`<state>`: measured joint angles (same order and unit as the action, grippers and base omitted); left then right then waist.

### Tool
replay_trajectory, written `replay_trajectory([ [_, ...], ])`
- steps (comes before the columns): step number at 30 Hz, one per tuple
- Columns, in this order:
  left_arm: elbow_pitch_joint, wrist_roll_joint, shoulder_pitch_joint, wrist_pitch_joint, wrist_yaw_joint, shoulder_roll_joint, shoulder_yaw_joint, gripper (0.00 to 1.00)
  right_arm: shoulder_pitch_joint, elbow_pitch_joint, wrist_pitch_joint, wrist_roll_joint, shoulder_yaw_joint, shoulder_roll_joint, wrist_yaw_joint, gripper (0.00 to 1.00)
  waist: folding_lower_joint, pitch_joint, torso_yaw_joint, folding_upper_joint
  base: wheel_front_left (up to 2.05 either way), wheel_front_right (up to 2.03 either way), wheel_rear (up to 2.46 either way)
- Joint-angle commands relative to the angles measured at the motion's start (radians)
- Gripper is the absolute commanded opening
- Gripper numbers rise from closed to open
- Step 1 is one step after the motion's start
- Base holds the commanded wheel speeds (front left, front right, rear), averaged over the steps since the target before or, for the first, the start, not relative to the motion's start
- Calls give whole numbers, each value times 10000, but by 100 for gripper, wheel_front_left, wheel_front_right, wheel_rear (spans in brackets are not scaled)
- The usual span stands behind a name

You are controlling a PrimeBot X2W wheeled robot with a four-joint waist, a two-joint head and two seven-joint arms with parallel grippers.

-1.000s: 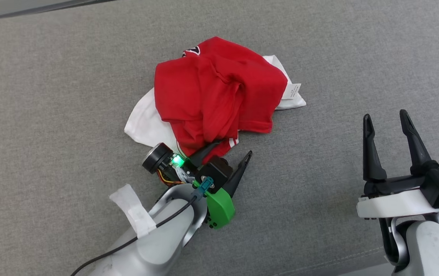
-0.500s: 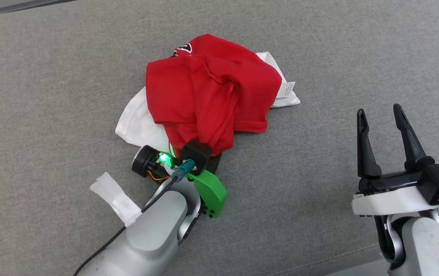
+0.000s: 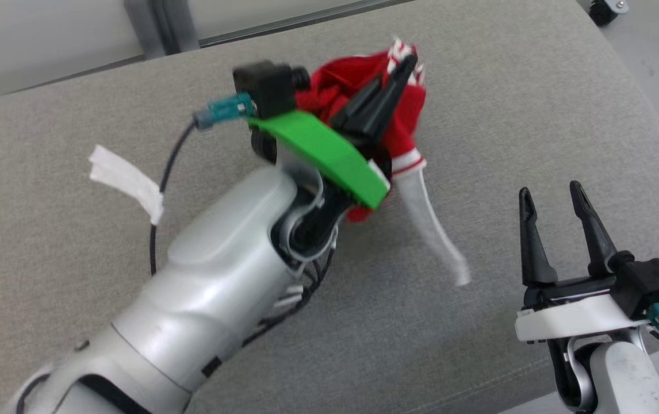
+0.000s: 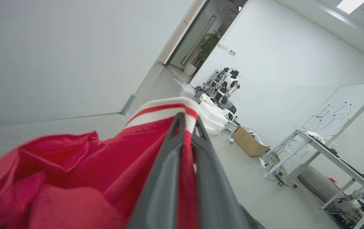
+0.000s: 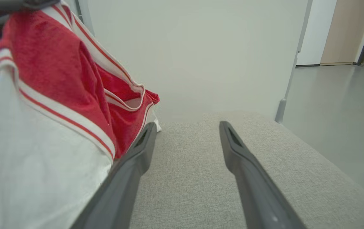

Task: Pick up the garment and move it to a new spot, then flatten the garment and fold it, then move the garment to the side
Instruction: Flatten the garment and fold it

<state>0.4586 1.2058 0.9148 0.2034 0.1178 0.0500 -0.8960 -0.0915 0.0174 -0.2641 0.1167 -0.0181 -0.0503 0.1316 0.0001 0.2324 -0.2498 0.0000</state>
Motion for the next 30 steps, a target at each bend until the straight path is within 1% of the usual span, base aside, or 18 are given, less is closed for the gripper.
replay_trajectory([
  [1,-92,530,799,-9,-75,14,140,0,57,-49,-5,131,-87,-1,-16,100,-1,-406,-595,0,0,0,0],
  [6,60,2067,2987,180,-399,13,599,0,-53,-43,-5,441,-179,-9,-17,100,-1,-438,-1057,0,0,0,0],
  [10,78,2756,4421,449,-289,23,1070,0,0,-4,-5,618,-176,-1,-16,100,-1,-439,-1147,0,0,0,0],
  [12,362,2827,4603,527,-260,65,1420,0,-20,26,-5,733,-118,-3,-16,100,-1,-409,-1139,0,0,0,0],
  [13,555,2877,4533,518,-260,252,1610,0,-31,42,-5,790,-90,-3,-16,100,-1,-408,-1123,0,0,0,0],
  [15,823,3173,4017,484,-324,649,1907,0,3,69,-5,860,-57,0,-16,100,-1,-440,-1076,0,0,0,0],
  [18,1066,3351,2838,291,-459,1349,1866,0,149,83,-5,844,106,-7,-16,100,-1,-501,-876,0,0,0,0],
  [22,1398,3693,609,336,-852,2371,1931,0,267,75,-5,606,238,-4,-16,100,-1,-517,-476,0,0,0,0],
  [25,1571,3811,-615,477,-1070,2805,2182,0,297,112,-5,446,314,-4,-16,100,-1,-493,-195,0,0,0,0],
  [28,1815,3981,-1475,564,-1149,3054,2651,0,324,155,-5,292,335,-4,-16,100,-1,-448,111,0,0,0,0],
  [29,1954,3991,-1660,590,-1167,3146,2800,17,327,156,-5,243,314,-4,-16,100,-1,-424,221,0,0,0,0],
  [30,2095,3839,-1754,611,-1108,3246,2923,48,324,158,-5,189,275,-3,-16,100,-1,-390,328,0,0,0,0],
])
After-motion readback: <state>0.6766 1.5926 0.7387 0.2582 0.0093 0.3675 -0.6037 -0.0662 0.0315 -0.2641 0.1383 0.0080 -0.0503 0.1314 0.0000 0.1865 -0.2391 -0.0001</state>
